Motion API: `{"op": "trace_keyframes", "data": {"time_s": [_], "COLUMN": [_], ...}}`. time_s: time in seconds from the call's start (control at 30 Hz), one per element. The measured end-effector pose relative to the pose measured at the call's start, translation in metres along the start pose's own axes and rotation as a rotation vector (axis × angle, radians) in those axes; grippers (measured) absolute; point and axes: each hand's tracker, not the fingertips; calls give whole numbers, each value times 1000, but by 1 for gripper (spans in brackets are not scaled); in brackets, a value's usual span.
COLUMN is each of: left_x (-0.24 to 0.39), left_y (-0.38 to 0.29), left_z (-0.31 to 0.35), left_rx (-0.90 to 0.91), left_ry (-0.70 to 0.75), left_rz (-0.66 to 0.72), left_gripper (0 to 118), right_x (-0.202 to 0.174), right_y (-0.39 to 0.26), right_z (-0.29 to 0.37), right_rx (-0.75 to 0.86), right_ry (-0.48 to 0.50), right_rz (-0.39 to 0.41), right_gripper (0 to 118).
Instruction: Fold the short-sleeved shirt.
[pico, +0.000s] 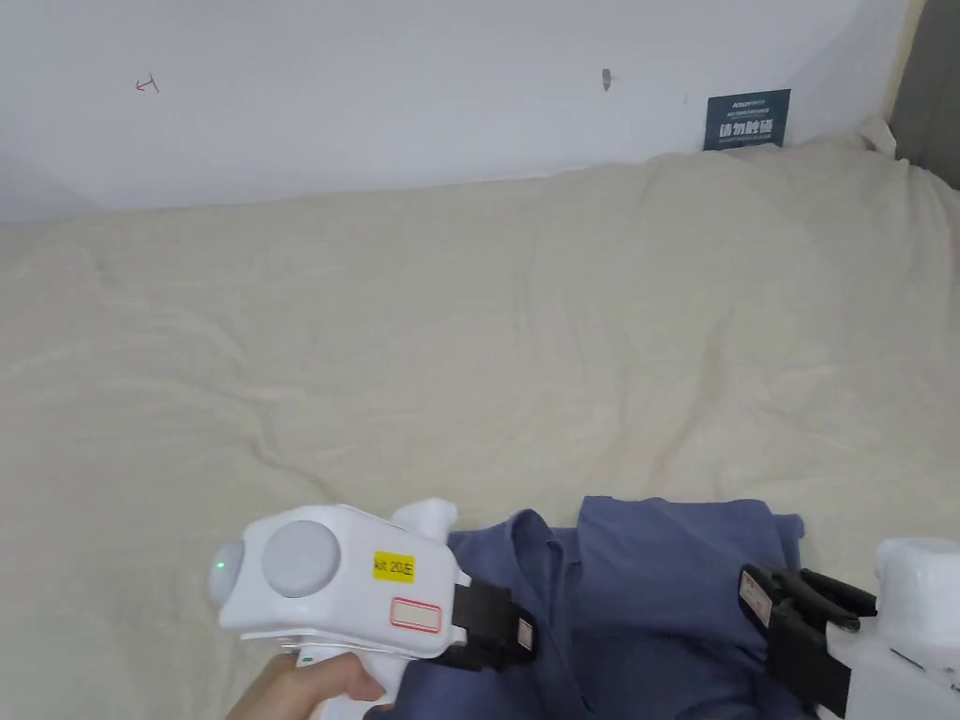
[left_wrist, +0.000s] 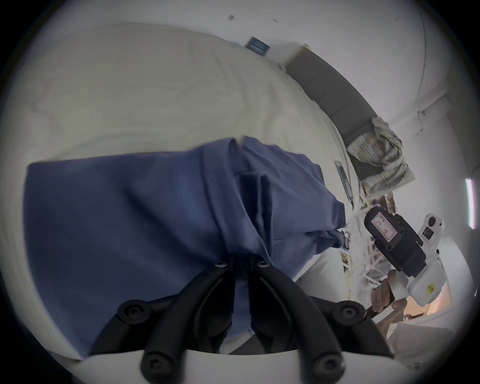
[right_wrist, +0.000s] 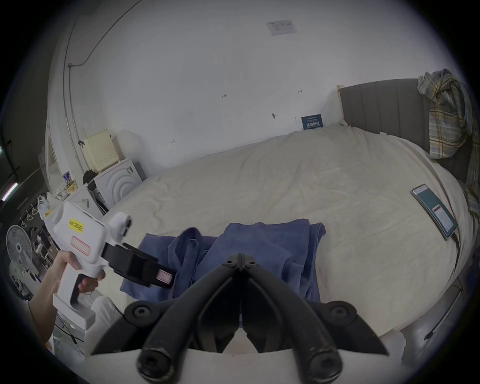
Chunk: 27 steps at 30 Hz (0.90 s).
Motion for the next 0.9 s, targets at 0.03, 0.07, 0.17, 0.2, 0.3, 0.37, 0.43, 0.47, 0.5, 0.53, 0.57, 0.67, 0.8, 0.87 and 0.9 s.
{"op": "trace_keyframes", "data": {"time_s": [0.03,0.07,0.17,0.2,0.3,0.37,0.43,0.47,0.5,0.53,0.57,0.67,0.8,0.87,0.9], "left_x": [3,7,19,18,10,0,-15,-25,-37,-49,-61,-96,-132,-148,-157], "left_y": [2,4,5,6,2,-1,-8,-12,-17,-24,-29,-51,-72,-76,-78], "left_z": [-9,-14,-23,-20,9,37,70,86,102,115,124,148,154,146,142], "left_rx": [-30,-18,-25,-23,68,127,213,253,278,308,341,364,338,328,318], "left_ry": [-22,-5,2,4,-60,-85,-48,-28,-3,17,31,52,27,-32,-89], "left_rz": [14,13,-23,-27,11,40,61,67,101,128,142,203,288,335,363], "left_gripper": [12,12,12,12,12,12,12,12,12,12,12,12,77,118,118], "right_x": [1,1,3,4,3,-1,-5,-6,-12,-15,-17,-28,-44,-52,-55], "right_y": [1,2,1,1,1,2,3,3,2,2,2,1,3,3,4], "right_z": [1,3,8,9,13,15,14,14,12,10,9,2,-5,-9,-10], "right_rx": [-2,0,12,12,18,27,28,29,30,30,29,20,6,1,-1], "right_ry": [-4,-12,-24,-17,-12,-18,-11,-11,-9,-4,-1,11,19,21,23], "right_rz": [2,10,25,21,24,36,45,48,51,54,55,67,93,106,109], "right_gripper": [0,0,0,0,0,0,0,0,0,0,0,0,0,0,0]}}
